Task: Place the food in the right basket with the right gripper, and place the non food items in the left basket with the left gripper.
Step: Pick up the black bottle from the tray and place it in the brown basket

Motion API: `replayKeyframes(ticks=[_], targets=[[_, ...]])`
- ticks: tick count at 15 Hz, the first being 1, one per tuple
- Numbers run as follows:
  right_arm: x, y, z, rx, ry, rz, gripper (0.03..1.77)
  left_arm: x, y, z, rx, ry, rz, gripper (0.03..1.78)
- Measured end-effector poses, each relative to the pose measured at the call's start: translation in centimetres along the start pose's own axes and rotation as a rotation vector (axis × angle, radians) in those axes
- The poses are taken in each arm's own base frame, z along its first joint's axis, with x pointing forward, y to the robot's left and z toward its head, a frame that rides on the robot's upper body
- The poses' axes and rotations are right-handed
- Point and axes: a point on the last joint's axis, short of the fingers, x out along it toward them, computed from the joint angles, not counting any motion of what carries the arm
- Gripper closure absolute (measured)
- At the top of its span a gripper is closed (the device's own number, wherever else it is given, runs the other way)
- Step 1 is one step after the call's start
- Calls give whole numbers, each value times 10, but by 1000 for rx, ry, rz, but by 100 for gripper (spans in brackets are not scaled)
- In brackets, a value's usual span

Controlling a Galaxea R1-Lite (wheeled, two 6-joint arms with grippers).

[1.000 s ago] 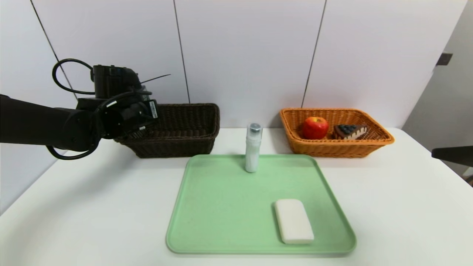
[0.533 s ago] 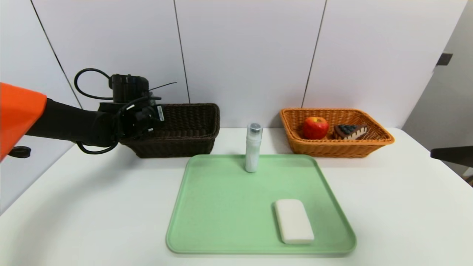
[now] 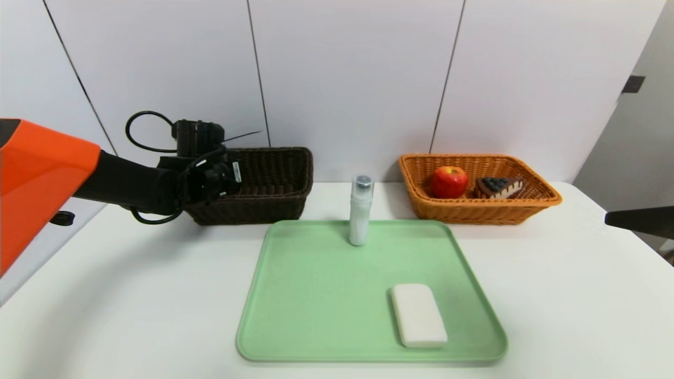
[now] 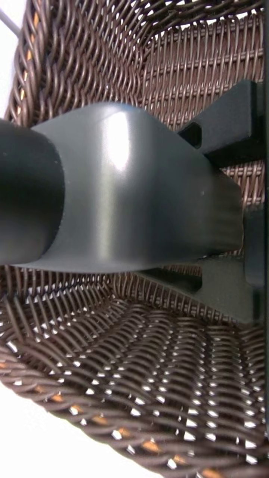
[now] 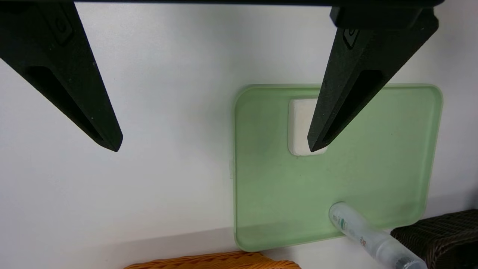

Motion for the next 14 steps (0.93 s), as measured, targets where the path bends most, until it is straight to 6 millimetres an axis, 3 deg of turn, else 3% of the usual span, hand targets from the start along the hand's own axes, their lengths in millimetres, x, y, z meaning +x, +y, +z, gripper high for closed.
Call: replayKeyframes(ticks=[4, 8, 11, 14], targets=[[3, 1, 1, 0, 3, 1, 9, 1, -1, 4, -5, -25, -2, 66], [6, 3, 2, 33, 15, 11, 9, -9, -3, 23, -14, -68, -9, 44], [9, 4, 2, 40, 23, 8, 9, -45, -5, 56, -16, -88, -33, 33], [11, 5, 3, 50, 29, 7, 9, -106, -28, 81, -5, -96, -125, 26]])
